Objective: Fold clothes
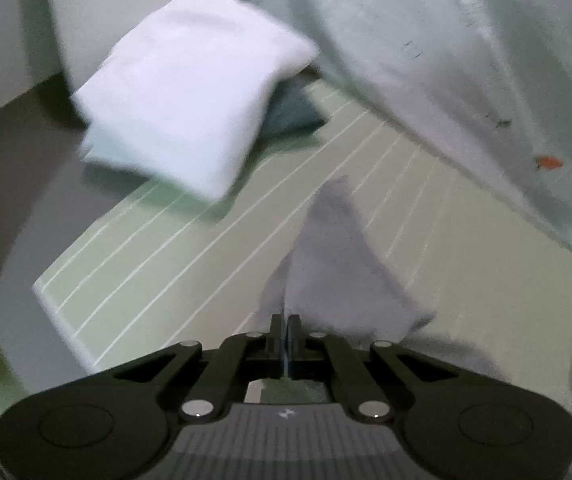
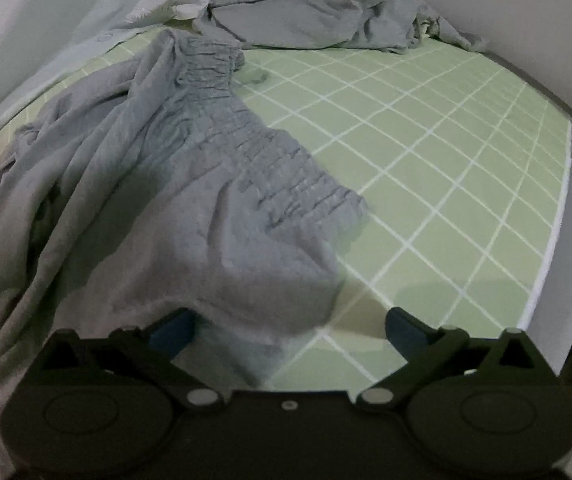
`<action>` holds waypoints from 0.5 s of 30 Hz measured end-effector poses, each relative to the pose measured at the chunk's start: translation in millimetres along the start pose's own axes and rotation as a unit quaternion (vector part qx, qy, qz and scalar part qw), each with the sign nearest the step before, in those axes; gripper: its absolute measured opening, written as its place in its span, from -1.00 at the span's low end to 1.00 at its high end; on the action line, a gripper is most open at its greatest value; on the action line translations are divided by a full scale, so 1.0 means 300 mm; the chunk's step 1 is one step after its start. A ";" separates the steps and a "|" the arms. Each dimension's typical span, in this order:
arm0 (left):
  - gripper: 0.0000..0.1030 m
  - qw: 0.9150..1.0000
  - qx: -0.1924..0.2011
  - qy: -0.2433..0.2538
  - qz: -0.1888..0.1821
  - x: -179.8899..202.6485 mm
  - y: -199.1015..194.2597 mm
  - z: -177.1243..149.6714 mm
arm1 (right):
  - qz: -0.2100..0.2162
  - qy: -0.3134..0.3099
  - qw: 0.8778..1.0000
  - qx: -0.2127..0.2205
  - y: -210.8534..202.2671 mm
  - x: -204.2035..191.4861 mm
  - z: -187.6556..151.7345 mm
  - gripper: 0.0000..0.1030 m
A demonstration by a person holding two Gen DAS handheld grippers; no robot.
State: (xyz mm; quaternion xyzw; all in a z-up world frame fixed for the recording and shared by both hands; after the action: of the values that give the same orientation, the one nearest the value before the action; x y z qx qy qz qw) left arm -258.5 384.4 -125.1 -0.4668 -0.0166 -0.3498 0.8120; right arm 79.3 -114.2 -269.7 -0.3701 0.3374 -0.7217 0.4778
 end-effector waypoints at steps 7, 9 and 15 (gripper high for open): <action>-0.96 0.986 0.062 0.101 -0.118 0.368 0.148 0.306 | -0.006 0.008 1.000 -0.003 -0.003 -0.008 0.000 1.00; -0.82 0.973 0.085 0.128 -0.174 0.485 0.175 0.375 | -0.009 0.016 1.000 -0.003 -0.005 -0.006 -0.004 1.00; 0.71 0.972 0.095 0.145 -0.160 0.452 0.244 0.393 | -0.030 0.044 0.999 0.002 -0.031 -0.009 -0.042 1.00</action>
State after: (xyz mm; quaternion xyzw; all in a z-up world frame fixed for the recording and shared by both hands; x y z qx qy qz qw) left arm -78.2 423.5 -65.3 -0.3233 -0.0065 -0.5355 0.7801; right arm 65.2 -107.1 -268.8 -0.3467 0.3453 -0.7519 0.4418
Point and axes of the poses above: each gripper's, at about its wrist camera, not at the fingertips, and y roughly the way its jaws point, x to its right, z to its top, the point moved 5 cm from there along y, roughly the way its jaws point, and after that the axes turned 15 degrees about -z, right-handed, at the moved point
